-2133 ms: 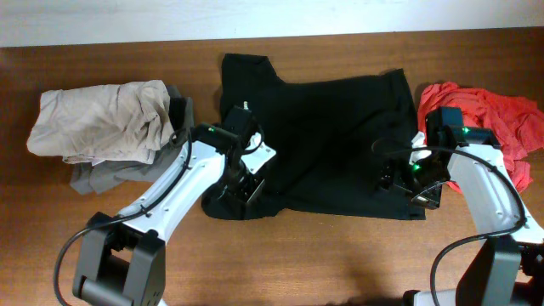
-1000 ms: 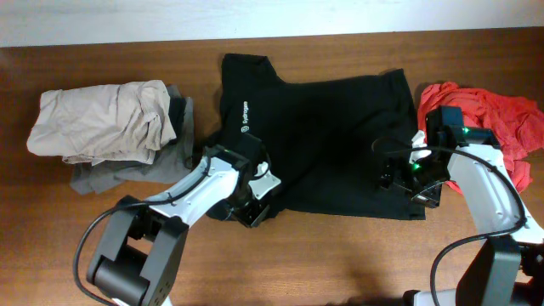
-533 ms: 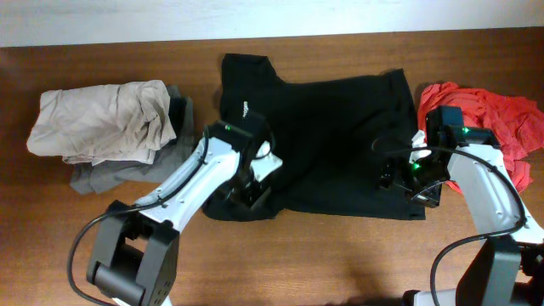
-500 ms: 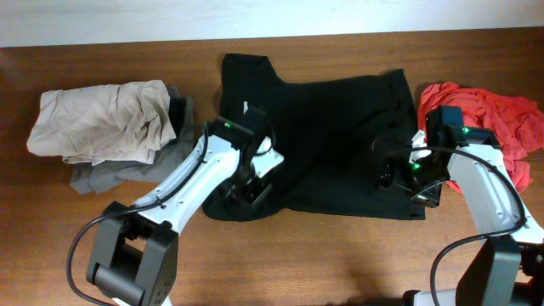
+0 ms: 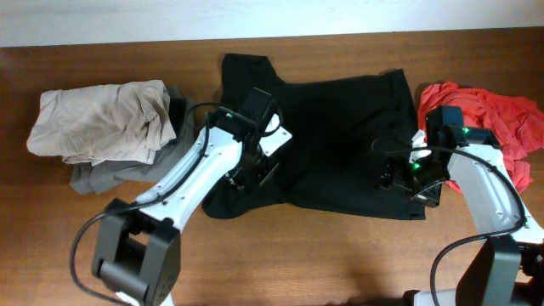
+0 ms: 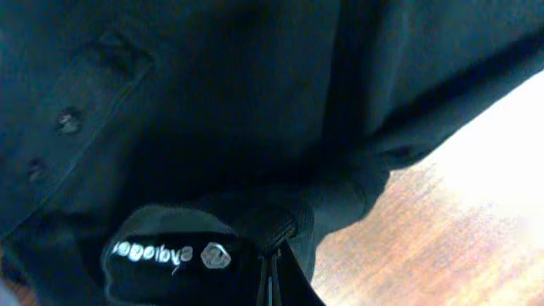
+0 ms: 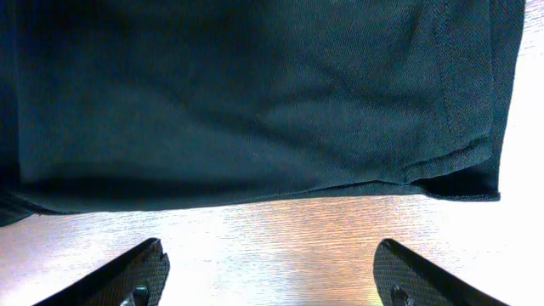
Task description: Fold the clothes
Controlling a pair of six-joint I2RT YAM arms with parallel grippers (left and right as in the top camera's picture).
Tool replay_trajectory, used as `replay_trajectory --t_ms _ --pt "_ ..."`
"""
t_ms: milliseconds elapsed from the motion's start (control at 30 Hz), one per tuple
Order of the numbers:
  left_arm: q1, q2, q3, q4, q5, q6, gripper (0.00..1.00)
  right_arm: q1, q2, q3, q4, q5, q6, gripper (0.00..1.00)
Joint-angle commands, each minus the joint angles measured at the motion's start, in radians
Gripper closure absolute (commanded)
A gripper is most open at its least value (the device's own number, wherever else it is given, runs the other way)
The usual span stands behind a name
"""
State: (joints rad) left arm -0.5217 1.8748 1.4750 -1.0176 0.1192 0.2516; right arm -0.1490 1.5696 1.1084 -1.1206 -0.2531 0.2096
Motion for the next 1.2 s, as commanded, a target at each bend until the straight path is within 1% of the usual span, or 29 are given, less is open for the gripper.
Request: replay_trajectory --t_ms 0,167,300,333,367,433,467,533,567,667,800,900,1033,1067,1167 --pt "-0.010 0.059 0.012 0.012 0.018 0.042 0.98 0.005 -0.020 -0.004 0.003 0.002 0.006 0.18" --pt "-0.048 0.125 0.012 0.042 0.014 0.058 0.98 0.005 -0.021 -0.004 0.003 0.002 0.006 0.18" --pt "-0.060 0.140 0.012 0.093 0.014 0.057 0.96 0.005 -0.021 -0.004 0.003 0.002 0.006 0.18" --pt "-0.060 0.140 0.013 0.110 0.014 0.057 0.91 0.005 -0.021 -0.004 0.003 0.002 0.006 0.18" --pt "-0.060 0.140 0.018 0.118 0.014 0.057 0.82 0.005 -0.021 -0.004 0.003 0.002 0.006 0.18" --pt "-0.060 0.140 0.030 0.123 0.013 0.056 0.48 0.005 -0.021 -0.004 0.003 0.002 0.006 0.18" --pt "-0.060 0.140 0.036 0.120 0.007 0.056 0.36 0.005 -0.021 -0.004 0.003 0.002 0.006 0.18" --pt "-0.060 0.140 0.052 0.098 -0.023 0.056 0.36 0.005 -0.021 -0.004 0.003 0.002 0.006 0.18" --pt "-0.058 0.140 0.060 0.084 -0.042 0.053 0.33 0.005 -0.021 -0.004 0.003 0.002 0.006 0.18" --pt "-0.057 0.139 0.101 0.008 -0.080 0.049 0.32 0.005 -0.021 -0.004 0.002 0.002 0.006 0.18" --pt "-0.058 0.139 0.172 -0.126 -0.083 0.049 0.33 0.005 -0.021 -0.004 0.002 0.002 0.006 0.18" --pt "-0.057 0.139 0.183 -0.194 -0.084 0.049 0.38 0.005 -0.021 -0.004 0.003 0.002 0.006 0.18" --pt "-0.053 0.139 0.175 -0.261 -0.095 0.049 0.49 0.005 -0.021 -0.004 0.002 0.002 0.006 0.18" --pt "-0.051 0.139 0.172 -0.270 -0.101 0.050 0.52 0.005 -0.021 -0.004 0.002 0.002 0.006 0.18" --pt "-0.041 0.139 0.132 -0.260 -0.130 0.058 0.57 0.005 -0.021 -0.004 0.002 0.002 0.006 0.18"
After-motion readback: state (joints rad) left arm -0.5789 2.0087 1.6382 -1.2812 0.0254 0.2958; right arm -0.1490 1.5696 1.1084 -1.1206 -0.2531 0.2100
